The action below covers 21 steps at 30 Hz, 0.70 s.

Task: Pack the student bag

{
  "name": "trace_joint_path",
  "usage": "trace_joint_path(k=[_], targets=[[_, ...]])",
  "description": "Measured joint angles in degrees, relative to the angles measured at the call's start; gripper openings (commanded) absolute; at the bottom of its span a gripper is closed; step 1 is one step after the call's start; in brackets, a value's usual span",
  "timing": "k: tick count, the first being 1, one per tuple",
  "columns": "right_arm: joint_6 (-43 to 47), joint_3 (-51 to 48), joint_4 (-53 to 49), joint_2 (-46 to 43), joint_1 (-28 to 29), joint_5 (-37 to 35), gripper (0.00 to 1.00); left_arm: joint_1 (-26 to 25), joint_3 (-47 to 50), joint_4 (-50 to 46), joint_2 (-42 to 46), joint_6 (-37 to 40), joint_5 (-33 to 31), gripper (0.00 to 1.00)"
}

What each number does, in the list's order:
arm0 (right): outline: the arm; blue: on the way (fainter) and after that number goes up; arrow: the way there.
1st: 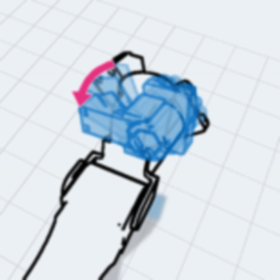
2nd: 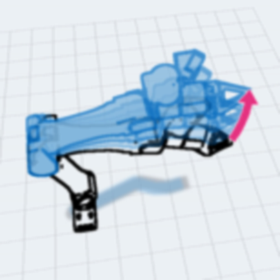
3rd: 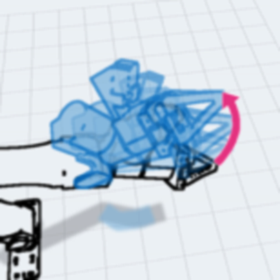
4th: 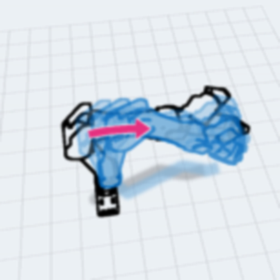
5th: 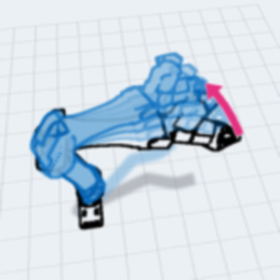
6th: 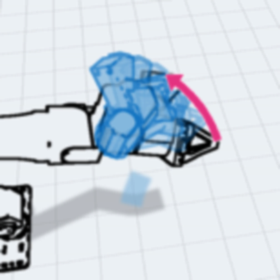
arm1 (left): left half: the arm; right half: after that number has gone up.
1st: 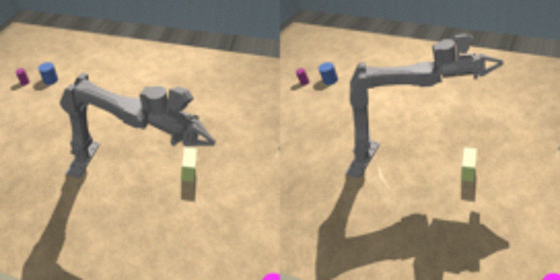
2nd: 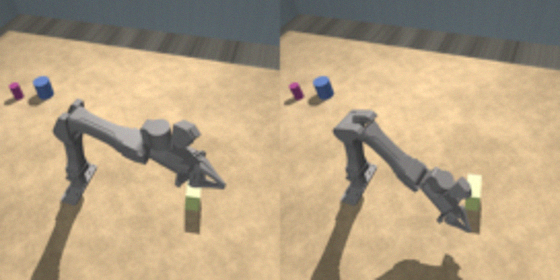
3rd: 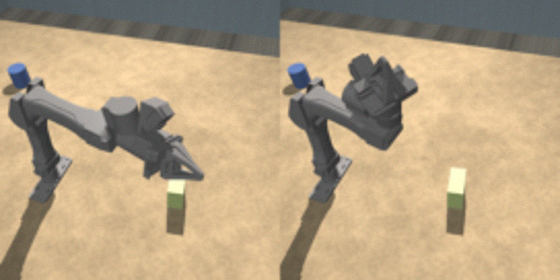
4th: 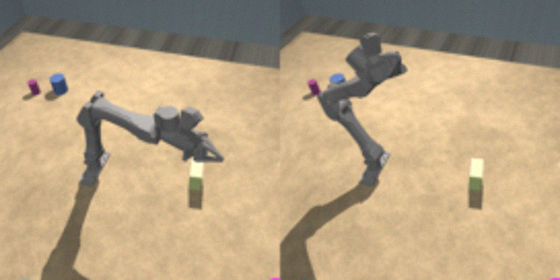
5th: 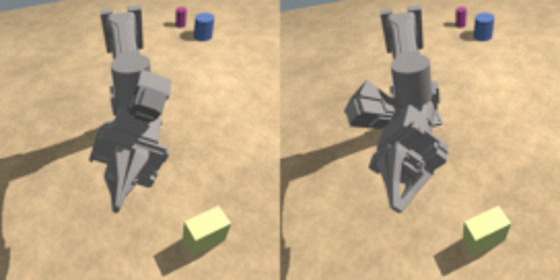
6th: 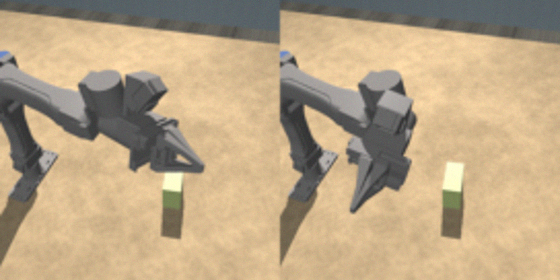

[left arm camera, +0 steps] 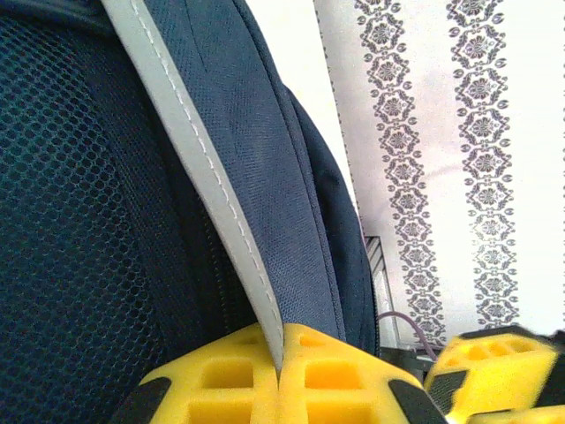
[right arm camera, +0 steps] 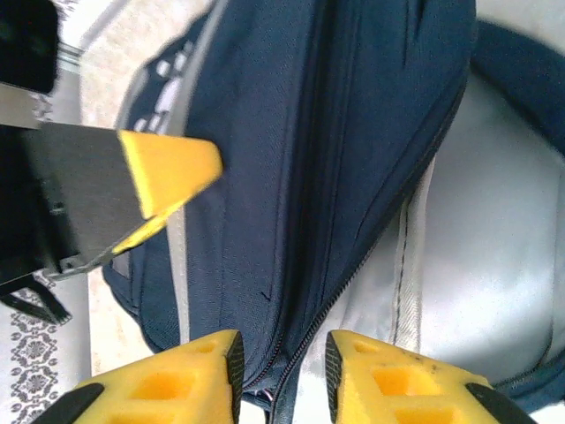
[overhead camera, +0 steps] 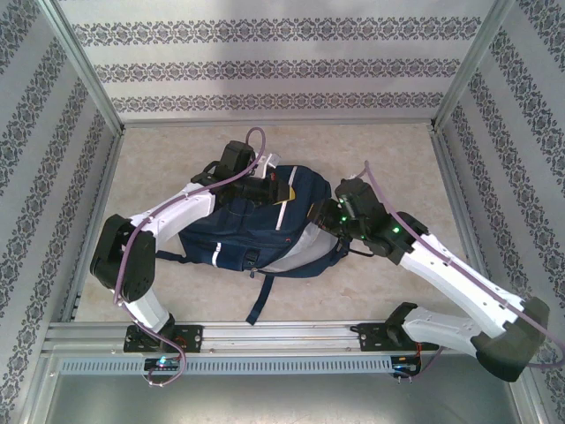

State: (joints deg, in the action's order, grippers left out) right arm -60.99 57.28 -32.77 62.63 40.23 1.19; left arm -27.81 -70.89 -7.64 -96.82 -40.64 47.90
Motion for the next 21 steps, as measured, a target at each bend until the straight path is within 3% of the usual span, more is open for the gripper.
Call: trace_joint_path(k=[11,16,21], targets=[[-3.61,-0.92,1.53,4.24,0.00,2.80,0.34,-0.70,1.90,3.41,-0.70,-1.86,-0.11,0.00],[-3.87,-2.12,1.38,4.28,0.00,2.34,0.46,-0.72,1.90,3.41,-0.70,-1.86,-0.11,0.00],[-3.80,-2.45,1.36,5.88,0.00,1.68,0.46,-0.72,1.90,3.45,-0.70,-1.90,-0.11,0.00]])
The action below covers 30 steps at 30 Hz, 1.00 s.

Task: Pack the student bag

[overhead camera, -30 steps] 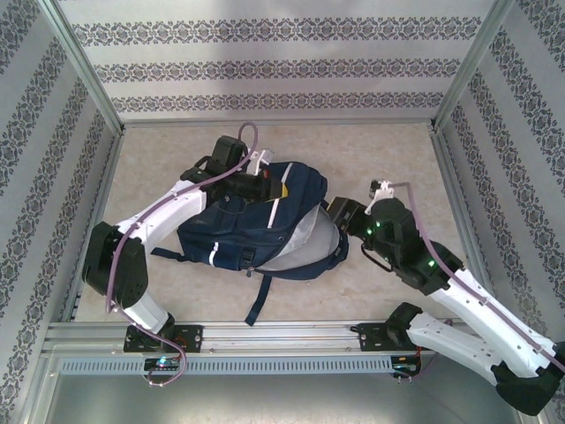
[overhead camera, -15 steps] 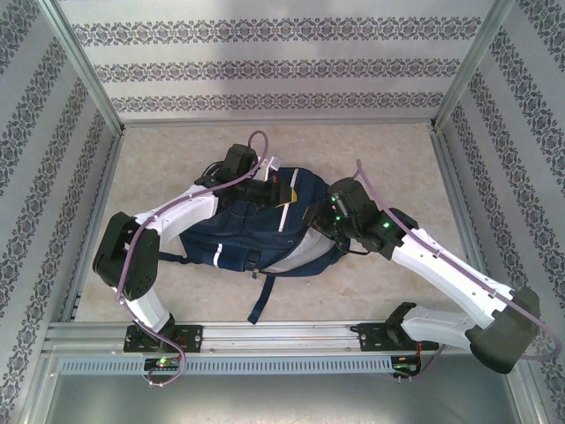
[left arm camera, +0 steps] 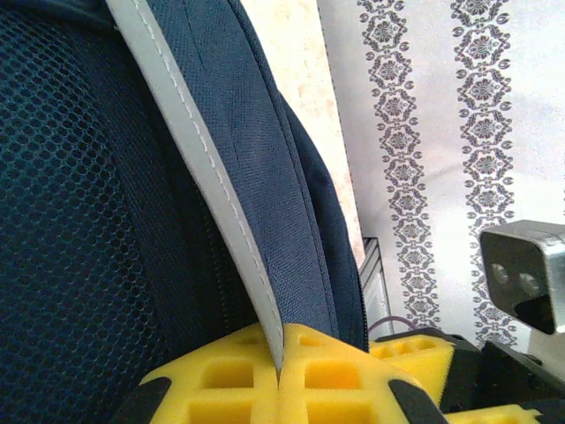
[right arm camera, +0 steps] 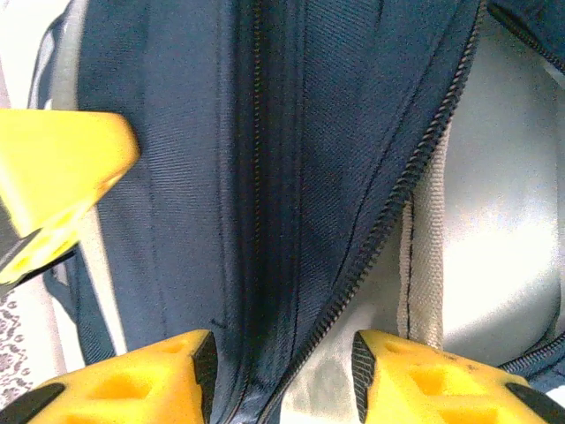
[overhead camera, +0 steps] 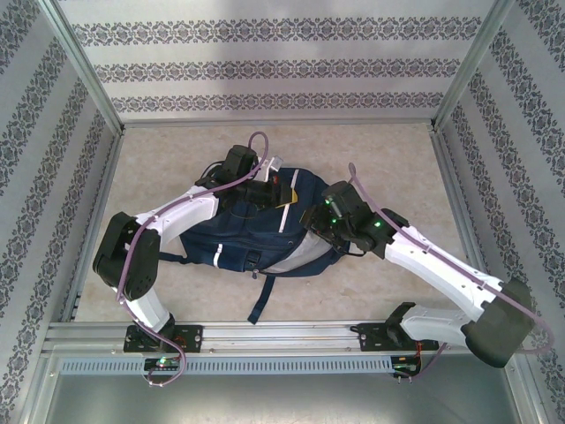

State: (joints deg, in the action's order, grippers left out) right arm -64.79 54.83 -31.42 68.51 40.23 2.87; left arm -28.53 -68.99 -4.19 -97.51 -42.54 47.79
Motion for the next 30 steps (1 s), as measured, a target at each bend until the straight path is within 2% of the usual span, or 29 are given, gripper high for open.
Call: trace_joint_path(k=[4,9,14,18,30], targets=[[0.04,0.00,0.61,2.60,0.00,-0.02,0.40,-0.17,0.17,0.04,-0.07,-0.04,-0.07,0.00],[-0.13,-0.94,2.64,3.76,0.02,-0.04,0.26,-0.31,0.24,0.07,-0.33,-0.04,-0.48,0.00],[-0.20,-1.44,4.20,3.13,0.04,-0.22,0.09,-0.37,0.24,0.04,-0.37,0.00,-0.85,0.00],[-0.04,-2.16,3.65,1.09,0.00,-0.72,0.00,-0.24,0.22,0.00,-0.39,0.02,-0.90,0.00],[0.63,-8.07,3.76,-7.08,-1.11,-2.14,0.00,1.57,-0.90,-2.01,-0.37,0.04,-0.17,0.00]])
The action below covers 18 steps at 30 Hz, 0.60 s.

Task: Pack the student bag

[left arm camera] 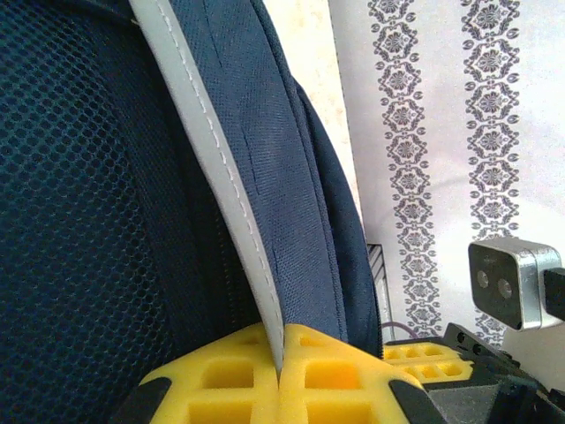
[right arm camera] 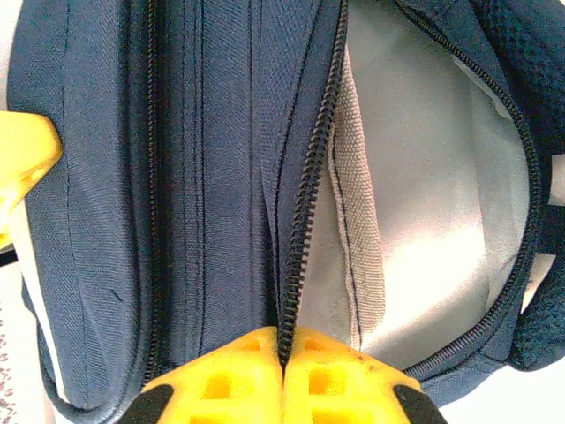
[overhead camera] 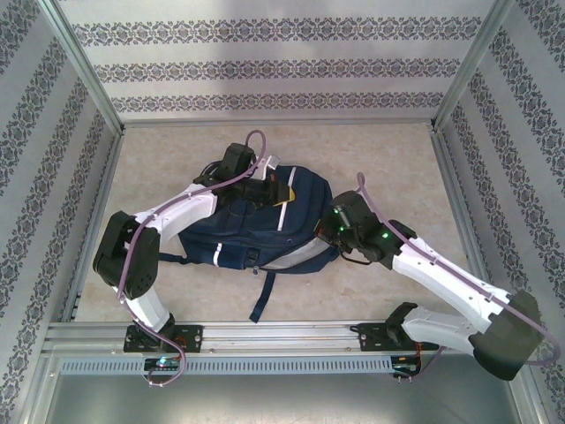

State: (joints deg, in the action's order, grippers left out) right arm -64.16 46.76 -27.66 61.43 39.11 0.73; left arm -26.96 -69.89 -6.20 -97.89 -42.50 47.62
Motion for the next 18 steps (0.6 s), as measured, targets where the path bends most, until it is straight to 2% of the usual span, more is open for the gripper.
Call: trace_joint_path(k=[18], targets=[[1.86,-17.75,16.92,-15.28,0.13,-2.91,0.00,5.16,-1.84,-3.93,3.43,-0.92,4.31,0.00]])
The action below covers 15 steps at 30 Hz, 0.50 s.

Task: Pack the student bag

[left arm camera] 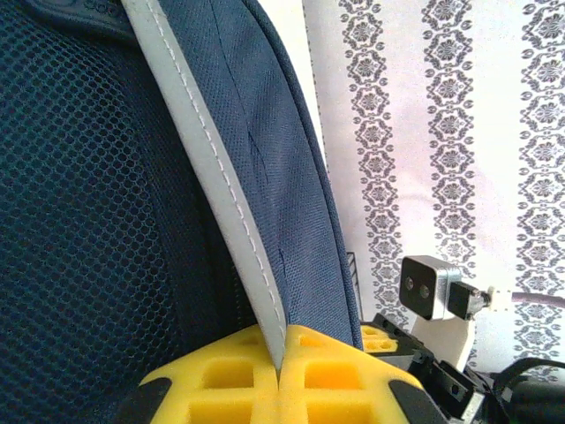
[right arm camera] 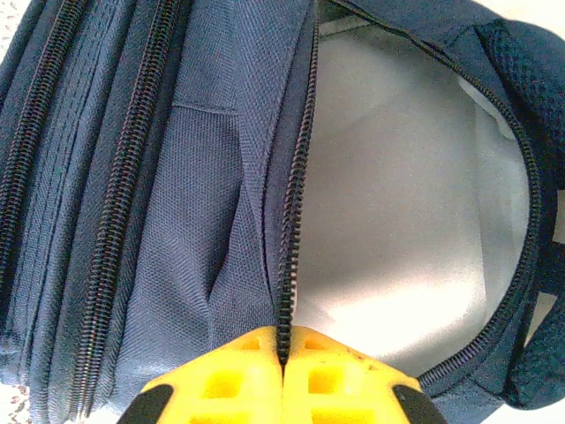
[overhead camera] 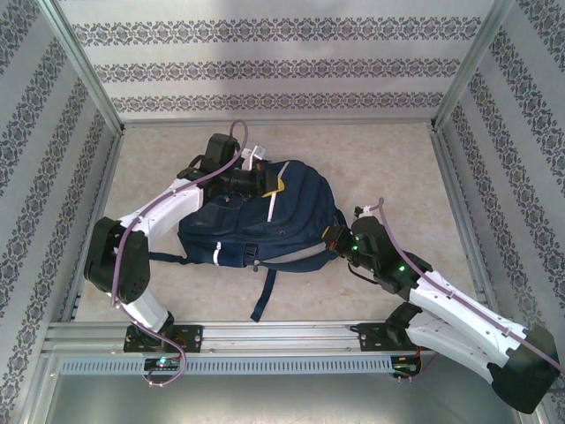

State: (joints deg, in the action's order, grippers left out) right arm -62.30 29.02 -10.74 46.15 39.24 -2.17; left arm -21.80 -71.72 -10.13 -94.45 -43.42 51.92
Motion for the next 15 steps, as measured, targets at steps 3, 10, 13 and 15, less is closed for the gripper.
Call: trace_joint_path(k=[3,10,13,15], targets=[[0.76,-1.73,3.06,-0.61,0.00,-1.22,0.00,0.46,0.00,-0.20,0.87,-0.46,0.35,0.00],[2.67,-3.06,8.39,0.48,-0.04,-2.56,0.00,1.62,-0.04,-1.79,3.17,-0.59,0.15,0.00],[4.44,-3.06,9.66,1.07,-0.15,-2.49,0.00,2.05,-0.09,-1.95,3.26,-0.68,0.15,0.00],[6.23,-3.15,10.51,1.20,-0.66,-1.75,0.00,2.34,-0.09,-1.92,3.32,-1.05,0.17,0.00]])
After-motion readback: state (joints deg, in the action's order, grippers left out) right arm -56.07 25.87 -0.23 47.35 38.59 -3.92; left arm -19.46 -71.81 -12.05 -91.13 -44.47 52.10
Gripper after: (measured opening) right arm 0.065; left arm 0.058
